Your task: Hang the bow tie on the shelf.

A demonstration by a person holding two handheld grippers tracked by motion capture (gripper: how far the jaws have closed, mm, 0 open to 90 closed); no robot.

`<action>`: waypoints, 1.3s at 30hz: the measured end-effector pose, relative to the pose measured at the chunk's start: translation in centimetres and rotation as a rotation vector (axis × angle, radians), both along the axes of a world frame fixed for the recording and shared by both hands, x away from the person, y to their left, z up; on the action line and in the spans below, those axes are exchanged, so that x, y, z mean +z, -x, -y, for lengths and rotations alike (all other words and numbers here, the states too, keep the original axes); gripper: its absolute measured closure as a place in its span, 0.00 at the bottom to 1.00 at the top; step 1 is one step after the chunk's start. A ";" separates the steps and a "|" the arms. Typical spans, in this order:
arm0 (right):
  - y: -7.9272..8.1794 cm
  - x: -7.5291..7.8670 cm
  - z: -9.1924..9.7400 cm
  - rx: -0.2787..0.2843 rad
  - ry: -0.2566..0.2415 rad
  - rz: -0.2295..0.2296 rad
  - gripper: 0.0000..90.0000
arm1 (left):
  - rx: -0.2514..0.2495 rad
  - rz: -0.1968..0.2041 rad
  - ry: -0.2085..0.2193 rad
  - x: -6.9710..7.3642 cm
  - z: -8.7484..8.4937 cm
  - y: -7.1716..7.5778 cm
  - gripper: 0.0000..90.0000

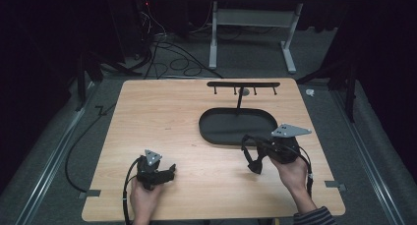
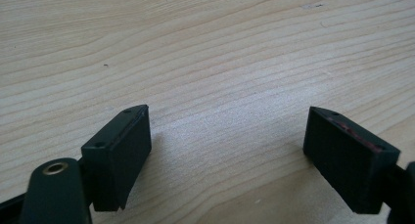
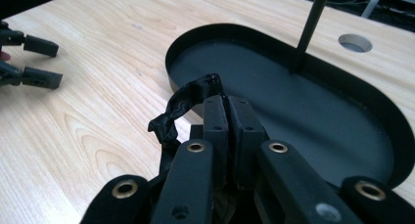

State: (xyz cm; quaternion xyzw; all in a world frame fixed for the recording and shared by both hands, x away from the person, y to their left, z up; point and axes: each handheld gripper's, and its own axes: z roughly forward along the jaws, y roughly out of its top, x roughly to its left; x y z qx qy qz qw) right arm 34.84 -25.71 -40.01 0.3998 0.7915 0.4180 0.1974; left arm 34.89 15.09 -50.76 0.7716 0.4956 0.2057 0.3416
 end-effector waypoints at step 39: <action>-3.4 2.9 0.8 -0.040 -0.071 0.044 0.98 | 0.002 0.003 0.001 0.0 0.0 0.0 0.20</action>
